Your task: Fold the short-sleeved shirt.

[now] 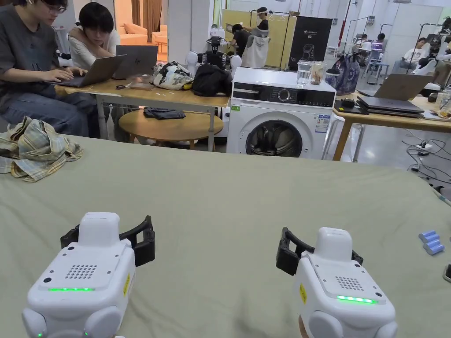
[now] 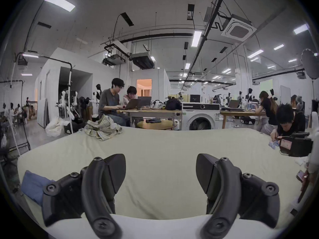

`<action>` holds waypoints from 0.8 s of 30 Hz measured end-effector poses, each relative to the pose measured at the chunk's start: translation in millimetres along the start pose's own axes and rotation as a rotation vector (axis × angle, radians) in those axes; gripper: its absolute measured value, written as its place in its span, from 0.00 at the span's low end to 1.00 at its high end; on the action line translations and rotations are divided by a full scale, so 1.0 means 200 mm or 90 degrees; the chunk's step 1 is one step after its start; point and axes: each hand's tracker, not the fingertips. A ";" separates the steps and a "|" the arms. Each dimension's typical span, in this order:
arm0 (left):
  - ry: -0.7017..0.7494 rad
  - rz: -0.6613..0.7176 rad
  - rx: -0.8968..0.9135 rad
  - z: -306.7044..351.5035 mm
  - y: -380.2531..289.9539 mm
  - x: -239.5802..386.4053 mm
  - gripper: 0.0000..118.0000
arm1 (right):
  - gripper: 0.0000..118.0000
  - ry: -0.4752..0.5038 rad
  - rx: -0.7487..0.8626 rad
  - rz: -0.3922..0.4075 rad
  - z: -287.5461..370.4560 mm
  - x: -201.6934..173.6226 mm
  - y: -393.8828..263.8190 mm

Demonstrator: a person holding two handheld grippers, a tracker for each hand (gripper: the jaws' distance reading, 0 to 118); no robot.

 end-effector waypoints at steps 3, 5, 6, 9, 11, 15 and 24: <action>-0.005 -0.003 0.016 0.01 -0.01 0.00 0.72 | 0.69 0.012 -0.002 -0.042 -0.01 0.02 0.01; -0.020 -0.004 0.023 0.01 0.00 0.00 0.72 | 0.69 -0.028 -0.003 -0.032 -0.02 0.01 0.02; -0.024 -0.006 0.023 0.01 0.00 0.00 0.72 | 0.69 -0.040 0.000 -0.020 -0.02 0.00 0.02; -0.022 -0.029 0.010 -0.01 0.01 0.03 0.72 | 0.69 -0.048 0.007 -0.017 -0.04 -0.01 0.02; -0.039 -0.027 0.002 -0.02 0.02 0.02 0.72 | 0.69 -0.052 0.001 -0.014 -0.05 -0.01 0.03; -0.048 -0.003 0.015 -0.01 0.03 0.01 0.72 | 0.71 -0.031 -0.010 -0.040 -0.05 -0.01 0.03; -0.011 -0.014 -0.005 -0.03 0.02 0.00 0.72 | 0.76 -0.010 -0.064 -0.098 -0.08 0.00 0.05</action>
